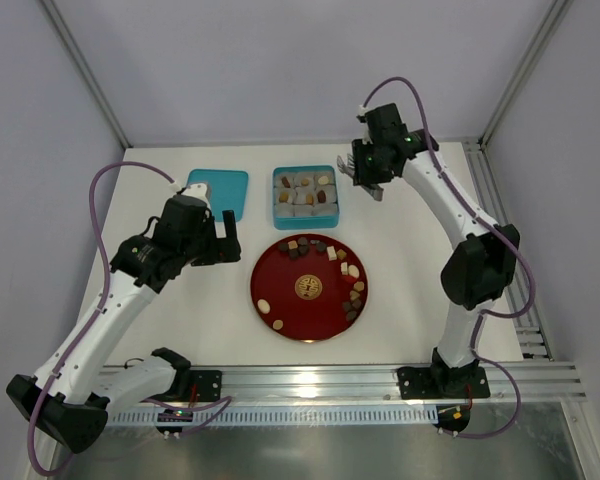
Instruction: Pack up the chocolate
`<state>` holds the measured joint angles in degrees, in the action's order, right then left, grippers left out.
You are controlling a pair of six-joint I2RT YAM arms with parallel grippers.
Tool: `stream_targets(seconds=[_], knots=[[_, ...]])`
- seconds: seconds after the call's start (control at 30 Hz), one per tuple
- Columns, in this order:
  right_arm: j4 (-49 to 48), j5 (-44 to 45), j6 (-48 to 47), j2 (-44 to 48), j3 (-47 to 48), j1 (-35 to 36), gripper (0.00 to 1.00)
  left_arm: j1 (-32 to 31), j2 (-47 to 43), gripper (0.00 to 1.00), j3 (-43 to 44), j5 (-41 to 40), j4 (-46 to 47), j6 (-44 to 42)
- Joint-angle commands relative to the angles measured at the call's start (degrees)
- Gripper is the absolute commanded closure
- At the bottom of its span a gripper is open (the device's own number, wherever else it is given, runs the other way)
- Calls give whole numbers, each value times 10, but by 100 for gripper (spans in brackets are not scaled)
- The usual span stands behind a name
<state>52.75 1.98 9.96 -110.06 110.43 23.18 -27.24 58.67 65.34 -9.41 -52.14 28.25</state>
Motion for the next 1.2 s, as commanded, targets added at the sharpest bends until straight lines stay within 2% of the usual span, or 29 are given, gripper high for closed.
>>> stream_targets(seconds=[0.0,0.07,0.27,0.7,1.03,1.17], knots=[[-38,-3,17,62,-43,-66,59,3,0,0,20,3,9,-3],[-54,27,16,64,-78,-93,58,3,-1,0,21,5,9,-6],[-116,40,25,53,-166,-157,57,2,-4,0,23,16,10,-11],[-151,43,36,10,-243,-166,48,3,-14,0,3,28,20,-6],[-158,32,39,-16,-277,-167,48,3,-9,0,-8,34,29,0],[-156,28,38,-21,-282,-167,41,3,-7,0,-10,33,31,1]])
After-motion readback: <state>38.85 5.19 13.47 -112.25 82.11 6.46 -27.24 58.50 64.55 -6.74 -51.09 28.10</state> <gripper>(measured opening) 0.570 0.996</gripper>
